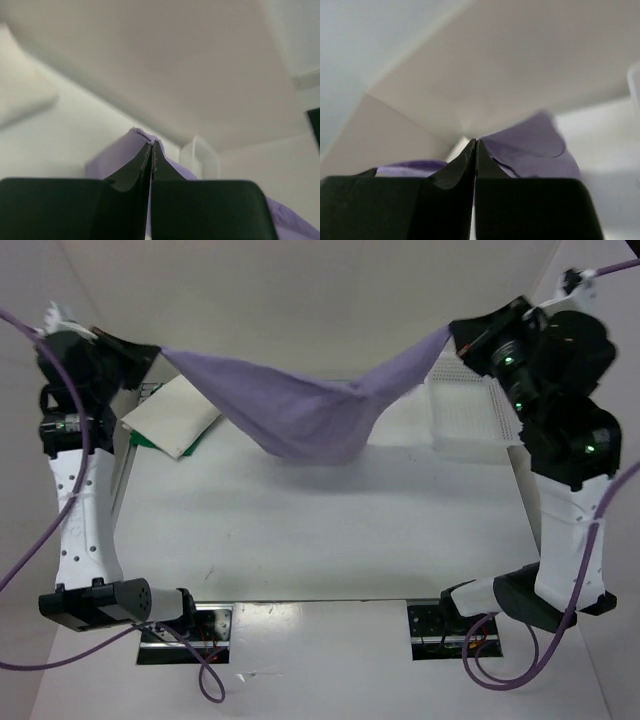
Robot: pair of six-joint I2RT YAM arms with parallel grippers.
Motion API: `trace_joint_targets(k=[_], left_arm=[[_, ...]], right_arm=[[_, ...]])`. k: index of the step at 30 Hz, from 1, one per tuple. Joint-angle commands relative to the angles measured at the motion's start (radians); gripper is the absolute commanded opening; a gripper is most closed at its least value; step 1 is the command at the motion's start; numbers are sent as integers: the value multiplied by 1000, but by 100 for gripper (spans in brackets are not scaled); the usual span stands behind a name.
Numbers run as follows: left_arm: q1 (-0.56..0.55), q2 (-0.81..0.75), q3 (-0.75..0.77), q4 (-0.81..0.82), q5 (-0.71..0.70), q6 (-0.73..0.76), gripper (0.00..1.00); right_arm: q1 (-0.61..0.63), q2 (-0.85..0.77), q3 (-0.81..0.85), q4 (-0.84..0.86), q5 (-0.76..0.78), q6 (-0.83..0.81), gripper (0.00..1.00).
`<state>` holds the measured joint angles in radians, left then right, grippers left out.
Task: Fold and stack the t-shirts
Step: Flatten out the tshirt
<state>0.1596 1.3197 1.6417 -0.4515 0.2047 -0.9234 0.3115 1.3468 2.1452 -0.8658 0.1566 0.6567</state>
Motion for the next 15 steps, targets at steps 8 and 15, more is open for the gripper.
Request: trace_joint_targets(k=[8,15], left_arm=[[54,6,406,-39,-73,-23,0],[54,26,190,25,-111,-3,0]], right_arm=[[-18,117,539,-52,93,-167,0],[-49,265,469,85,170,-239,0]])
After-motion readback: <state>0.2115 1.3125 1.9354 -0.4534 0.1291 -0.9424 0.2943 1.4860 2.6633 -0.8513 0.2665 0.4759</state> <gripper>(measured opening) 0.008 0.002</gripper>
